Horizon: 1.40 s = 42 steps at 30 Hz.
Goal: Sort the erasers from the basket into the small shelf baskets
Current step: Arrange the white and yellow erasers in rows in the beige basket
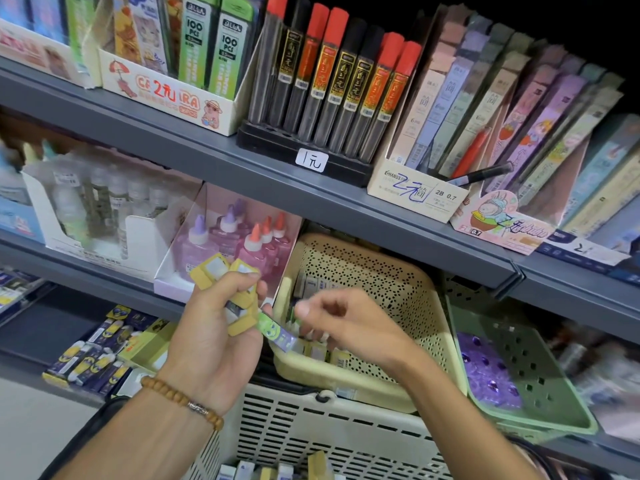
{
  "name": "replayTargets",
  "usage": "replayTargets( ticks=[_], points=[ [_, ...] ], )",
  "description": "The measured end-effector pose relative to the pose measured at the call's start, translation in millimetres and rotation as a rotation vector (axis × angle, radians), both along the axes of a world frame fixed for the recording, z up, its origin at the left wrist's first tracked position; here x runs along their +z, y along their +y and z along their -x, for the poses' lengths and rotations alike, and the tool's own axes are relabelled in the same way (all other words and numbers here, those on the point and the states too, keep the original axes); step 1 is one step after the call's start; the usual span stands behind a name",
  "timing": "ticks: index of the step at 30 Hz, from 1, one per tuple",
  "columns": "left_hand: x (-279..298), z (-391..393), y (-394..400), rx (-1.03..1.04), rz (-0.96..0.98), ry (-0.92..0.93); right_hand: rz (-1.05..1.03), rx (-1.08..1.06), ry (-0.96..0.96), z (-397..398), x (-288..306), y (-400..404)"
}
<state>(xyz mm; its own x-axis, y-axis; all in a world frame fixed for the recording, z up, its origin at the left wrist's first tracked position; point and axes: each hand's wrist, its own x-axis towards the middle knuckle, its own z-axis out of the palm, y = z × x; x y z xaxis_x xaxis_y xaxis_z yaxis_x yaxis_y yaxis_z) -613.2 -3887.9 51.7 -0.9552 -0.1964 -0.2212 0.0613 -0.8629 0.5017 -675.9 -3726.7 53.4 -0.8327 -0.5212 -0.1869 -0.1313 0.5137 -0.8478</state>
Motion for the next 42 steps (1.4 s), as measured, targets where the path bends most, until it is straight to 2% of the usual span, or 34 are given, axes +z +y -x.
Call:
replayTargets(
  ticks=[2,5,8,10,12,15,23,26,28,30,33,35,38,42],
  points=[
    [0,0,1,-0.010,0.006,0.021,0.036,0.093,-0.042,-12,5,-2],
    [0,-1,4,-0.029,-0.004,0.011,0.113,0.061,-0.047,-13,8,3],
    [-3,-1,5,-0.052,0.010,-0.050,0.317,-0.148,-0.147,-3,10,18],
    [-5,-1,3,-0.072,0.017,-0.076,0.364,-0.351,-0.186,14,7,30],
    [-4,-2,0,-0.097,0.029,-0.087,0.185,-0.444,-0.143,34,-1,40],
    [0,-4,-3,-0.127,0.039,-0.115,-0.093,-0.390,-0.140,59,-14,44],
    [4,-5,-1,-0.191,0.084,-0.143,-0.148,-0.276,-0.224,88,-40,25],
    [3,-6,0,-0.204,0.088,-0.148,-0.204,-0.258,-0.152,82,-41,17],
    [2,-6,0,-0.207,0.088,-0.147,-0.266,-0.286,0.001,71,-31,13],
    [2,-7,1,-0.205,0.102,-0.140,-0.137,-0.294,0.080,53,-17,9],
    [2,-7,3,-0.202,0.153,-0.100,0.204,-0.096,-0.047,15,6,-3],
    [3,-9,5,-0.209,0.216,-0.062,0.263,0.009,-0.077,-3,12,-11],
    [4,-12,6,-0.216,0.338,-0.050,0.308,-0.034,-0.112,-10,14,-17],
    [6,-13,4,-0.266,0.435,-0.049,0.524,-0.146,-0.338,-12,18,-16]
  ],
)
